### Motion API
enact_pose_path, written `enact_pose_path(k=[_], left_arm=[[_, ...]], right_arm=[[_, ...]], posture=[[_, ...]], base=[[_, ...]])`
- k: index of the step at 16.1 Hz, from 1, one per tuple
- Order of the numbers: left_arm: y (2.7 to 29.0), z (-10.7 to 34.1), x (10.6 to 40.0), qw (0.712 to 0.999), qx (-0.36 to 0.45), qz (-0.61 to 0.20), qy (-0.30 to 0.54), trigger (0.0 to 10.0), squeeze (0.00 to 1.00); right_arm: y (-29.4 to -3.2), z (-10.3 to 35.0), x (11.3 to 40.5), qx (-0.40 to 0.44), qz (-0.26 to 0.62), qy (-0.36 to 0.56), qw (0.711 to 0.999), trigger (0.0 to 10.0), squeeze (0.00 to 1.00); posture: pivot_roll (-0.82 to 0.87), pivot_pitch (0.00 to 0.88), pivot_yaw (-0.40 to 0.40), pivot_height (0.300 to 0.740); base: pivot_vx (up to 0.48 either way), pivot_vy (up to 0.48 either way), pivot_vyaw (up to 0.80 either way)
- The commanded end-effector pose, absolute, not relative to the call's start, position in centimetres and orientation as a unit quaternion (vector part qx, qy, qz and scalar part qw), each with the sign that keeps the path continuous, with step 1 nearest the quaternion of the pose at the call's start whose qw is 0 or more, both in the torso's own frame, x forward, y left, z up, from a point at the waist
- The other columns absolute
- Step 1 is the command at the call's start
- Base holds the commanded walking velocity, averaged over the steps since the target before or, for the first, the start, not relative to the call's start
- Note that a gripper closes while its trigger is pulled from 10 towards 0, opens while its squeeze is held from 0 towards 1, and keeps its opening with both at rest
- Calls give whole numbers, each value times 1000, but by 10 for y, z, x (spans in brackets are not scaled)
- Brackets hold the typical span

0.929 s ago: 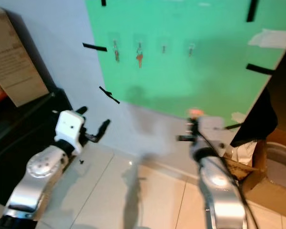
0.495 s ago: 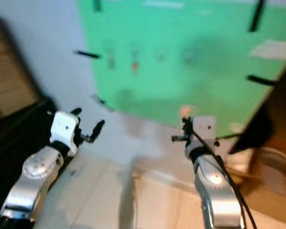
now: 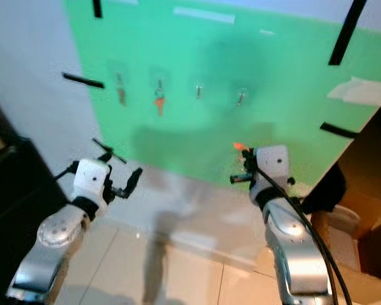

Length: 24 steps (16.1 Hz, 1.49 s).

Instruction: Hang keys on a hook

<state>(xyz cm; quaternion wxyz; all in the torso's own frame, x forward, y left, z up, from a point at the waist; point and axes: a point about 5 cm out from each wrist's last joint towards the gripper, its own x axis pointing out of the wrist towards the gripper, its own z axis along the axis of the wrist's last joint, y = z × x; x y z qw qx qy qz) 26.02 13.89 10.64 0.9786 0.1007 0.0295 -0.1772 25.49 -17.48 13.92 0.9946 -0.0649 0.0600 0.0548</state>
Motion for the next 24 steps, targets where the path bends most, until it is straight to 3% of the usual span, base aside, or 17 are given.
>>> enact_pose_path(k=[1,10,17,20,24], left_arm=[[132,112,259,974,107,-199,20,10000,384],[130,116,252,959,111,-261,23,10000,373],[131,122,242,945,97,-313,27,10000,380],[125,126,226,918,37,-391,45,10000,373],[125,126,221,904,29,-422,64,10000,365]], right_arm=[[-176,138,251,-69,87,63,992,10000,0],[-147,162,259,-49,223,16,973,10000,0],[-130,174,285,-3,236,-11,972,10000,0],[-120,186,299,20,248,-31,968,10000,0],[-109,196,314,31,258,-49,964,10000,0]], posture=[[-58,0,-35,740],[-40,0,-8,740],[3,0,-4,740],[9,0,7,740],[17,0,13,740]], base=[[341,0,0],[36,0,0],[0,0,0],[0,0,0],[0,0,0]])
